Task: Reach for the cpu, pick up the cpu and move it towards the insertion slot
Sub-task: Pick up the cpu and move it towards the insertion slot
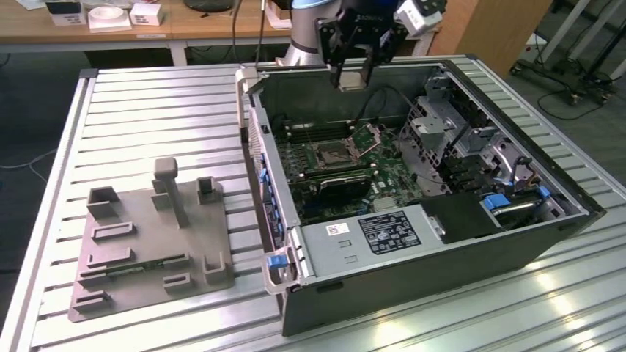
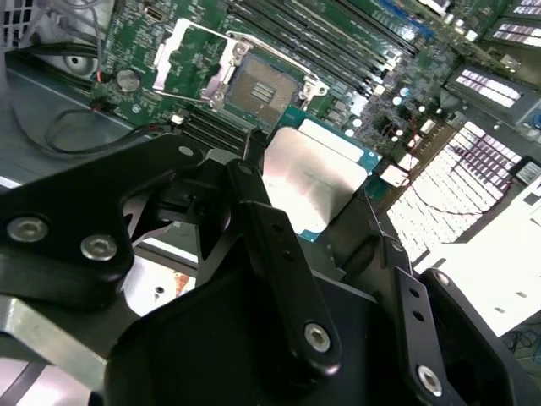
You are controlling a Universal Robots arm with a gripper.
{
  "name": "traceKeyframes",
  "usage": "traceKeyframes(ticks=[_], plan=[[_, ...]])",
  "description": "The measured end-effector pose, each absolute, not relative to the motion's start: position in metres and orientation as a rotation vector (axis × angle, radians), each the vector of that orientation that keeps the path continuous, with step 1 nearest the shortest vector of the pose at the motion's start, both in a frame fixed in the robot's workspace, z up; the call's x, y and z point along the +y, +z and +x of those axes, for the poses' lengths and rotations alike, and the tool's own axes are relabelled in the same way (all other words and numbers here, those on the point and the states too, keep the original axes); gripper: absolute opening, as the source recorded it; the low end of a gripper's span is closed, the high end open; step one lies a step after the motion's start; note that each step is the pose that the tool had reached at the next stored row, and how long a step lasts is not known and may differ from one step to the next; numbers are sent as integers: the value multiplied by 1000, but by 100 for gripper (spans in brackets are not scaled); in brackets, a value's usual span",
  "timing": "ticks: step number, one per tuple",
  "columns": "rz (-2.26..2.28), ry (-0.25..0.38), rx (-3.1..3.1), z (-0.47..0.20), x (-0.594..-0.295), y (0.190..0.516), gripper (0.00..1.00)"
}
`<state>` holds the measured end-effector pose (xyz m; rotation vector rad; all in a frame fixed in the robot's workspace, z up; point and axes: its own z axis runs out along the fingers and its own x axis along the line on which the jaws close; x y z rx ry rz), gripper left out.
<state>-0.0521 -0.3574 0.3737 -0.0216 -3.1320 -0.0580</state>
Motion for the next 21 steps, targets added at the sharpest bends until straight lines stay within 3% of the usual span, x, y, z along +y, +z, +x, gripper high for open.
traceKeyframes(ticks=[21], plan=[[-21, -58, -3132, -37, -317, 369, 55]])
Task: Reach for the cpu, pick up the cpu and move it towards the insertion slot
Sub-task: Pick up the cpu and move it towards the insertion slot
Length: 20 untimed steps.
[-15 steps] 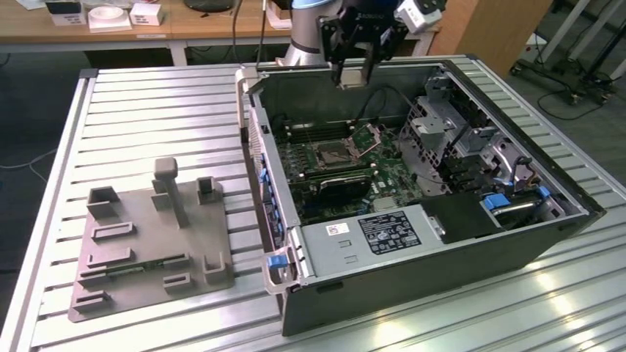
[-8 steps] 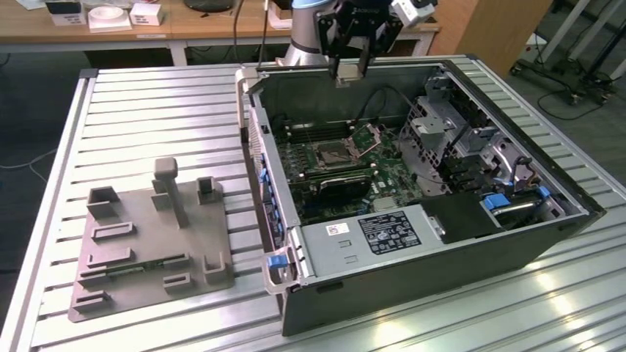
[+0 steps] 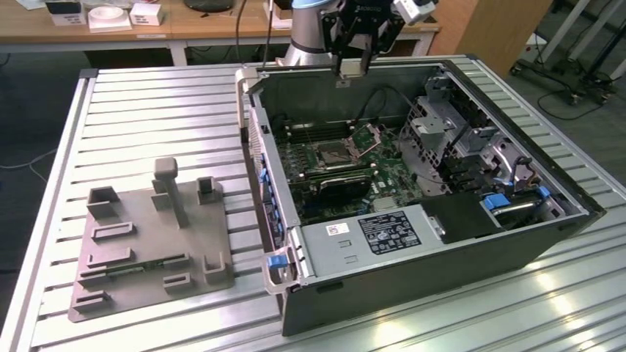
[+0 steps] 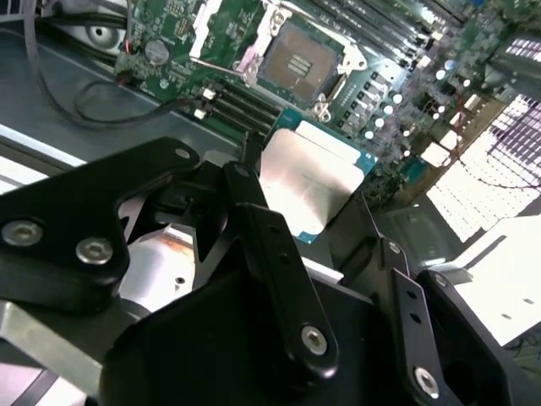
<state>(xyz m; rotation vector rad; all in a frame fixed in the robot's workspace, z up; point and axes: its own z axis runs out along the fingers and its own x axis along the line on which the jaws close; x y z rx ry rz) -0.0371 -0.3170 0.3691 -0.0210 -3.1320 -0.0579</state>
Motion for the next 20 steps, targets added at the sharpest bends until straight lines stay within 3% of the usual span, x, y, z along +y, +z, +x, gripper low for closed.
traceKeyframes(ticks=[20], plan=[[-8, -58, -3132, -43, -313, 362, 55]])
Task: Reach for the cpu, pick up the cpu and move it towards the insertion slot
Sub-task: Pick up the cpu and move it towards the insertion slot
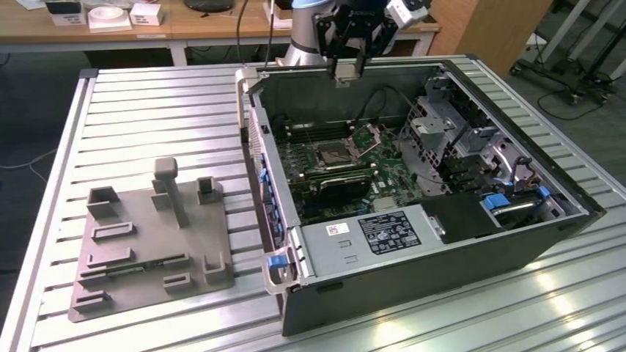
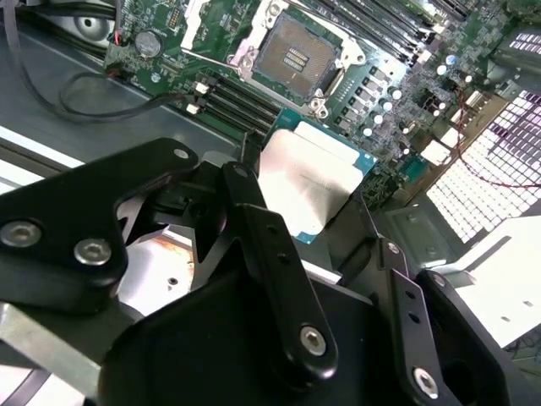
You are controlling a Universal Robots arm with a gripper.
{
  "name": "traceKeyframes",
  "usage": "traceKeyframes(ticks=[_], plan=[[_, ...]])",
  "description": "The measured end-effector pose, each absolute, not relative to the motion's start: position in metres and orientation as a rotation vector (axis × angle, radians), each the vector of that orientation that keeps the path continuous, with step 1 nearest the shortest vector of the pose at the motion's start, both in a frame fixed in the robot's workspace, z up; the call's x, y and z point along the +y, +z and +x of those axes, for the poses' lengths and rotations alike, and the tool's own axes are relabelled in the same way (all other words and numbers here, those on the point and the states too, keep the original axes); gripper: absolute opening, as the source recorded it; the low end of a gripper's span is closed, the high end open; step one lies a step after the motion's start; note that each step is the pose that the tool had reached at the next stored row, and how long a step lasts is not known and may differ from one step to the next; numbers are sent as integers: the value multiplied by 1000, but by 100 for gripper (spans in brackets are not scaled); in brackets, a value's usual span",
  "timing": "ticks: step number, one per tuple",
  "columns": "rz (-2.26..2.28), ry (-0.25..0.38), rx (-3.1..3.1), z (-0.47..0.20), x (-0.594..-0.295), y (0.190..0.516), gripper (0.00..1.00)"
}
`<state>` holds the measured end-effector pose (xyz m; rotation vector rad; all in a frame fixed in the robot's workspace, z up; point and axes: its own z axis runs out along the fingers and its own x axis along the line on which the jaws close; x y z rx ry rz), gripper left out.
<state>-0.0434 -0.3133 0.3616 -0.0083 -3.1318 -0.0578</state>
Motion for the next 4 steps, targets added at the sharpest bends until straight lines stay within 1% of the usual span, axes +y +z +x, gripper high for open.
traceKeyframes(ticks=[4], plan=[[-7, -58, -3132, -43, -313, 361, 55]])
